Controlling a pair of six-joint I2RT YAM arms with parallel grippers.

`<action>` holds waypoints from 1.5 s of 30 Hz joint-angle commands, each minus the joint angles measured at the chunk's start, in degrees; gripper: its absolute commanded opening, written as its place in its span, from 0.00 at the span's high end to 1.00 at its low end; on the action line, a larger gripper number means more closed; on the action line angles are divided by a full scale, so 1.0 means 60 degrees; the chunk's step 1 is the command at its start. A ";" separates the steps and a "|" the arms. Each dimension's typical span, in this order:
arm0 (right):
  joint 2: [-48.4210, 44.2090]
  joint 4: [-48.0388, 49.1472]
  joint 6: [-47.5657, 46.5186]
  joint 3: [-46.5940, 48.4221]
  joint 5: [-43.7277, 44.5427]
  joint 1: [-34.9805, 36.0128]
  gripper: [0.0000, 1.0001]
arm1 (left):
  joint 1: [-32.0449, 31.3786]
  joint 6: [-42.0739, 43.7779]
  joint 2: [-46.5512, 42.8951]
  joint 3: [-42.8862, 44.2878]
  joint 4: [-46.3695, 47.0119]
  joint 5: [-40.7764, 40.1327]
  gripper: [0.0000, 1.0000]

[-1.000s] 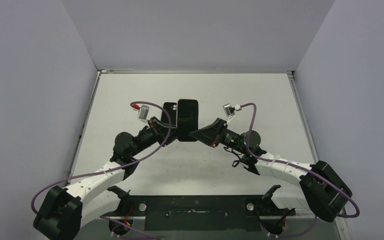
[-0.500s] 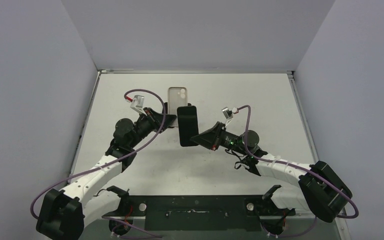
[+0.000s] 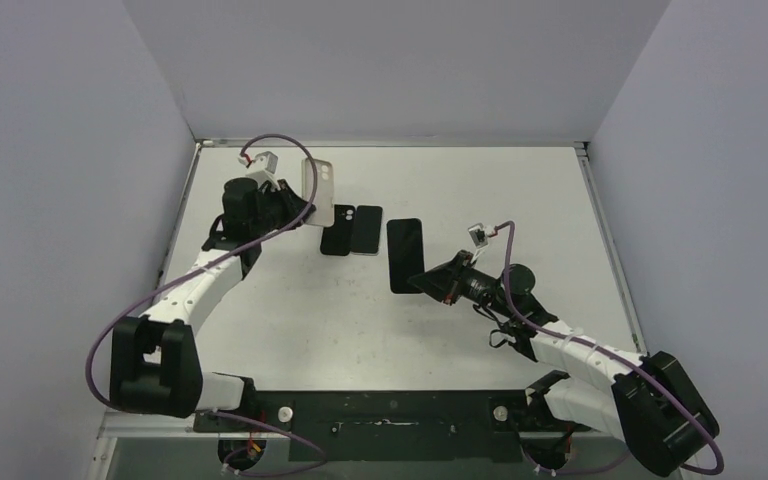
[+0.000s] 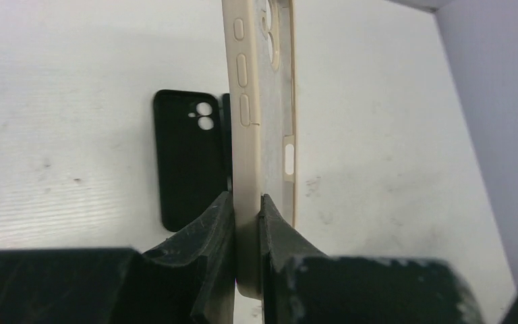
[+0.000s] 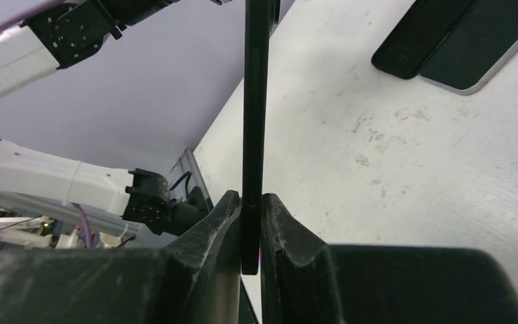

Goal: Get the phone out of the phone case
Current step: Remove the phone case from the phone, then place the phone case at the center of the board.

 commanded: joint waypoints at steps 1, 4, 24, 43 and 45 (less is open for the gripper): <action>-0.0658 -0.0039 -0.1006 -0.0033 0.0234 -0.0330 1.00 | 0.0652 0.1821 0.1147 0.1216 -0.1850 0.0377 1.00; -0.0803 -0.0214 -0.1157 -0.0145 0.0207 -0.0532 1.00 | 0.1181 0.1953 0.1925 0.1706 -0.2111 0.1003 1.00; -0.1107 -0.0349 -0.1456 -0.0426 -0.0202 -0.1022 1.00 | 0.1982 0.3291 0.5755 0.4271 -0.3781 0.1422 1.00; -0.0605 0.0124 -0.1258 -0.0430 -0.0348 -0.1044 1.00 | 0.1619 0.3329 0.6309 0.3808 -0.4220 0.3108 1.00; -0.0633 0.0067 -0.1267 -0.0412 -0.0339 -0.1045 1.00 | 0.1615 0.3371 0.6350 0.3816 -0.4364 0.3048 1.00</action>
